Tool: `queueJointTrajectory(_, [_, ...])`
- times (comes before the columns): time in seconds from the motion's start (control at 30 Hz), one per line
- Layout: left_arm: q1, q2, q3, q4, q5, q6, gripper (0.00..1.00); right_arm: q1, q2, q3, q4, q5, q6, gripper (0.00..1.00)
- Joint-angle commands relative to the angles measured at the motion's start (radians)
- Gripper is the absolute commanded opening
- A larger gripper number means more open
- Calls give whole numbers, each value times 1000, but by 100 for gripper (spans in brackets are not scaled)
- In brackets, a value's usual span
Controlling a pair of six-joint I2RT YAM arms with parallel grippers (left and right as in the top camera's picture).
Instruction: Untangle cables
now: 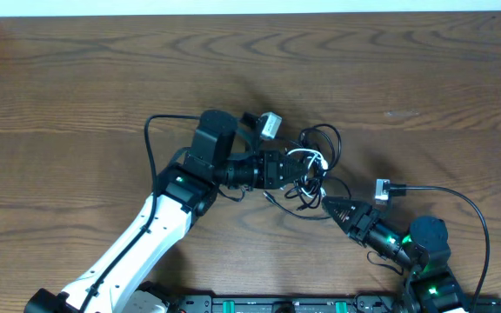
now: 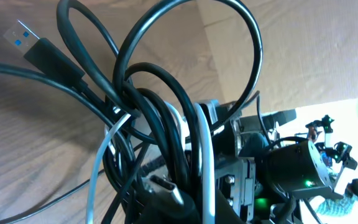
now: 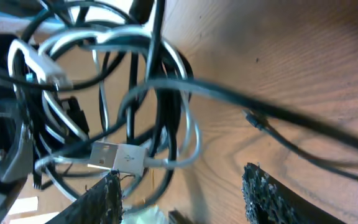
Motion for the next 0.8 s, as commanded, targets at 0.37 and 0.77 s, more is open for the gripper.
queueJointTrajectory(0.37, [-37, -3, 33, 117, 208, 65, 8, 2, -2, -1, 48, 147, 67, 54])
queueJointTrajectory(0.77, [-121, -3, 33, 309, 188, -40, 8, 17, -2, -1, 98, 180, 62, 47])
